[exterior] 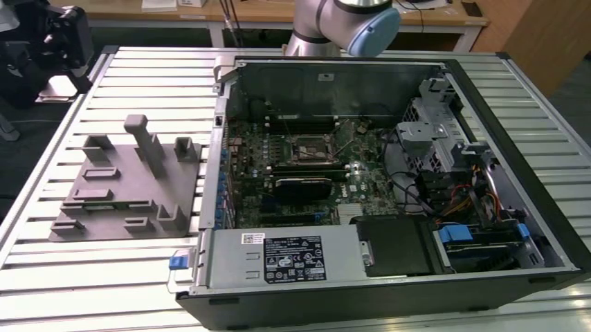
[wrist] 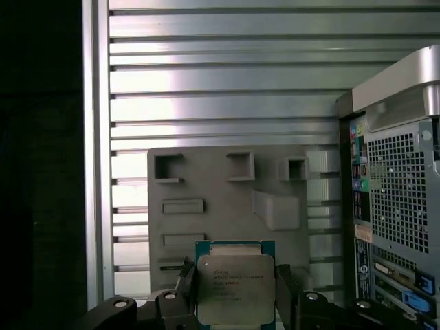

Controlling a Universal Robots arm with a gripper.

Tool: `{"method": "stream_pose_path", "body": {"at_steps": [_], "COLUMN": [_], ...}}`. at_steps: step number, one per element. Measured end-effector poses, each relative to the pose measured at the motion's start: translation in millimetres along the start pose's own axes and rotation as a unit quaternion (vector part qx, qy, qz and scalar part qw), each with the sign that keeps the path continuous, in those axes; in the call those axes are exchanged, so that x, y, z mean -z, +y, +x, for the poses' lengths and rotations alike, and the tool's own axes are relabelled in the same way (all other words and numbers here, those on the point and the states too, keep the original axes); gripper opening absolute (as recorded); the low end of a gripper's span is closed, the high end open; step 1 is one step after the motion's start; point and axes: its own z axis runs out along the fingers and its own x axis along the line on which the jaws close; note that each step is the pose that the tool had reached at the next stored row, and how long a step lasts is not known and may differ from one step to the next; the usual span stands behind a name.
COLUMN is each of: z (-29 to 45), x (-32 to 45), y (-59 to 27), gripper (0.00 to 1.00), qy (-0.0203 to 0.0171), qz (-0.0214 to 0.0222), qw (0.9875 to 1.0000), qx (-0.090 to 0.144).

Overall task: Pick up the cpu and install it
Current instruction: 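Pick up the cpu and move it towards the insertion slot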

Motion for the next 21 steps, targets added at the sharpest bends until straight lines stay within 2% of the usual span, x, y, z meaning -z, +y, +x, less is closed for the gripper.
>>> {"method": "stream_pose_path", "body": {"at_steps": [10, 21], "z": [-20.0, -47.5], "x": [-0.6, -1.5], "y": [0.9, 2.2], "gripper": [0.54, 0.54], "qy": [0.0, 0.0], "qz": [0.0, 0.0], "qw": [1.0, 1.0], "qx": [0.0, 0.0]}}
